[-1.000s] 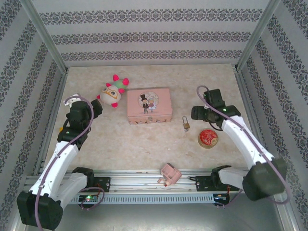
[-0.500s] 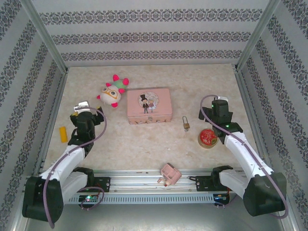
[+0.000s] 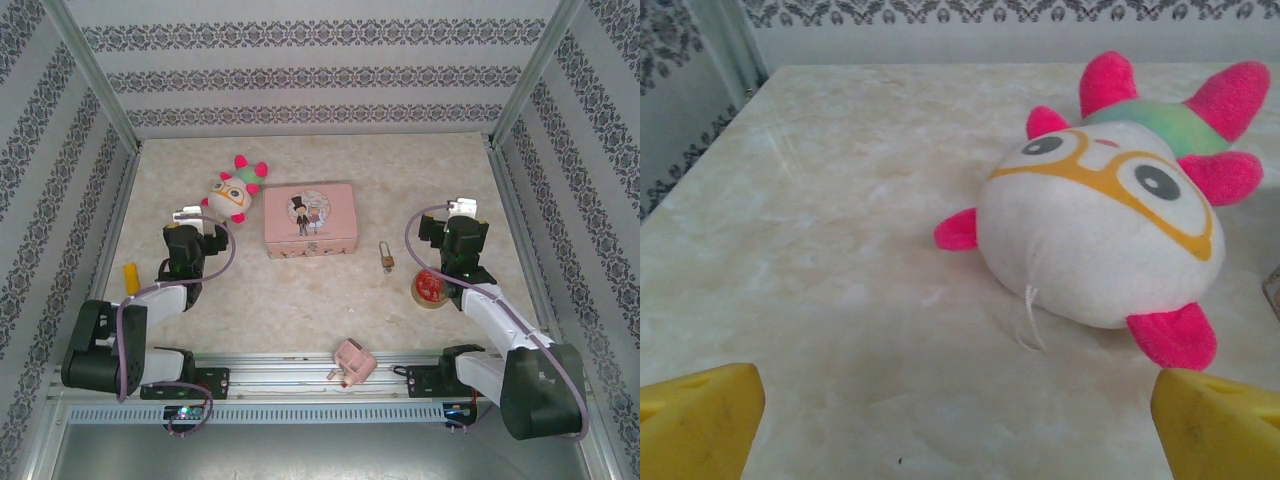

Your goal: Unlock the padlock with the key

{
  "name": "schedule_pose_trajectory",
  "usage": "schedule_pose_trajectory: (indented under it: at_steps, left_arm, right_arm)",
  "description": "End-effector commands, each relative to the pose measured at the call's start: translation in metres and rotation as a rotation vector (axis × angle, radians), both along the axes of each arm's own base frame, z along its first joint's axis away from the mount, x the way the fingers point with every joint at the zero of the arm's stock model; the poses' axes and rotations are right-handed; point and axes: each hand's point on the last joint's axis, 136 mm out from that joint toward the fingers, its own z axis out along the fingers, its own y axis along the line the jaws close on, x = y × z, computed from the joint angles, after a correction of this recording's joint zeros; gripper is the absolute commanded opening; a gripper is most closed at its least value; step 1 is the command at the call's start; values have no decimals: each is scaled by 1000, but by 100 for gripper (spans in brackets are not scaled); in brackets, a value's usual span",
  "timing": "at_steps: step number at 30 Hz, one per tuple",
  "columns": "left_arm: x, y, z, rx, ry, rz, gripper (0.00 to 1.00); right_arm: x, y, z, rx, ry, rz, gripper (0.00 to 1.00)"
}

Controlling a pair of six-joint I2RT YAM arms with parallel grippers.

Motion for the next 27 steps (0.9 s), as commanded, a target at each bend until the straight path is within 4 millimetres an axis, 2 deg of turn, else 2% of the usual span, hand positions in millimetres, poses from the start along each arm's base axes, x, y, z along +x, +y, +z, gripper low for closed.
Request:
schedule_pose_trajectory:
  at_steps: [1, 13, 16, 17, 19, 27]
  left_arm:
    - [11, -1, 17, 13, -90, -43, 99]
    - [11, 12, -23, -65, -117, -25, 99]
    - [18, 2, -23, -60, -104, -91, 99]
    - [20, -7, -25, -64, -83, -151, 99]
    - [25, -28, -28, -72, -36, -281, 99]
    - [23, -26, -26, -118, -58, -312, 99]
  right_arm:
    - [6, 0, 10, 7, -81, 13, 98]
    - [4, 4, 7, 15, -124, 57, 98]
    - [7, 9, 8, 19, -143, 94, 98]
    - [3, 12, -3, 23, -128, 112, 98]
    - [3, 16, -5, 21, -134, 143, 98]
    - [9, 19, -17, 27, -169, 200, 98]
